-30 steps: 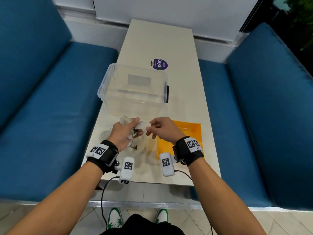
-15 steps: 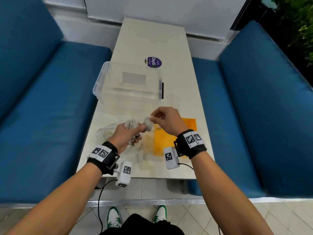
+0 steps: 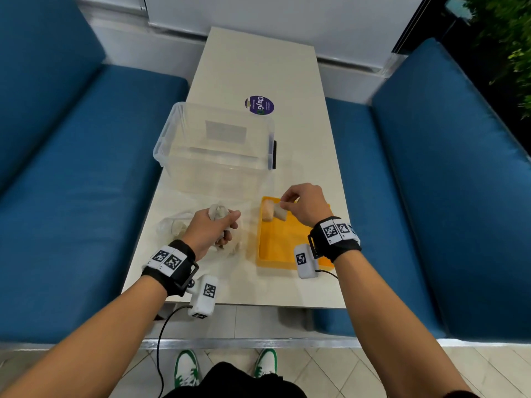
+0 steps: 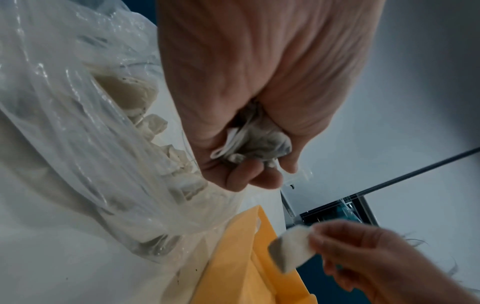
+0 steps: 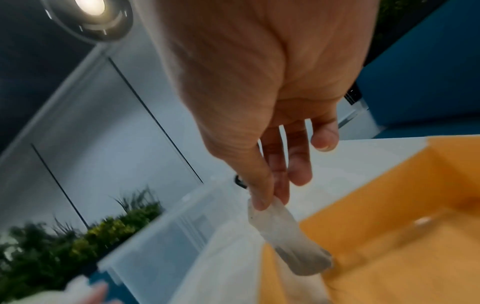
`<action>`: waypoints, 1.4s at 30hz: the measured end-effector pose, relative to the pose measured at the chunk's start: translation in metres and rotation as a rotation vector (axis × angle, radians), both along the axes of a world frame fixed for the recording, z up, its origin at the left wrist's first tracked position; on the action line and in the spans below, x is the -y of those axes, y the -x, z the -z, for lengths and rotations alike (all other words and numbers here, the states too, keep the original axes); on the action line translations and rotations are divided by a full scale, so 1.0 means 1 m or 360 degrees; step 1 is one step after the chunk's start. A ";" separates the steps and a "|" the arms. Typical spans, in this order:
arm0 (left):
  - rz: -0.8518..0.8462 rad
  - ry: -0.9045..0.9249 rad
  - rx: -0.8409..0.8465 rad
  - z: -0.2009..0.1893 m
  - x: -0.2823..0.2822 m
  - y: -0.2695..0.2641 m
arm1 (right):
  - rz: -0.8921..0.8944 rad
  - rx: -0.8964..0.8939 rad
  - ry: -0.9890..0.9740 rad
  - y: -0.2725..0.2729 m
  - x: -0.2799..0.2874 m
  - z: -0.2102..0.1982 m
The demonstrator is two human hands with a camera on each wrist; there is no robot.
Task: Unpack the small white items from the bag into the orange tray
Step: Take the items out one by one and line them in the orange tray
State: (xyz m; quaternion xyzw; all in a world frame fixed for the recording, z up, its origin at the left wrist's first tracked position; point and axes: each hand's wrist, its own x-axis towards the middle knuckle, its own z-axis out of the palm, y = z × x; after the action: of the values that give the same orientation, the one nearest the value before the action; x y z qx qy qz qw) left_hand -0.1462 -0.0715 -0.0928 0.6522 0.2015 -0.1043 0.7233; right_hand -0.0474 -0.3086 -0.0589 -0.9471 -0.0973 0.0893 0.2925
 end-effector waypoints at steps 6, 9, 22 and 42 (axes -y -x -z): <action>-0.0062 0.0016 -0.0039 0.004 -0.007 0.000 | 0.0029 -0.0202 0.0264 -0.009 0.003 0.038; -0.0089 0.0019 -0.0060 0.004 -0.009 0.001 | 0.0071 -0.0161 0.0344 -0.012 -0.002 0.045; -0.0092 0.0033 -0.0100 0.002 -0.011 -0.001 | 0.0106 0.0075 0.0635 -0.024 -0.011 0.048; 0.0104 0.0353 -0.0257 -0.004 -0.011 -0.009 | -0.0146 -0.0040 -0.0289 0.003 -0.038 0.022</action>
State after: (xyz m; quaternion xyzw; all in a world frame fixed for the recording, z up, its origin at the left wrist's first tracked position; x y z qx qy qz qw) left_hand -0.1370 -0.0604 -0.0889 0.5639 0.2248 -0.2016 0.7687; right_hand -0.0500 -0.2707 -0.0811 -0.9101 -0.1445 0.1053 0.3738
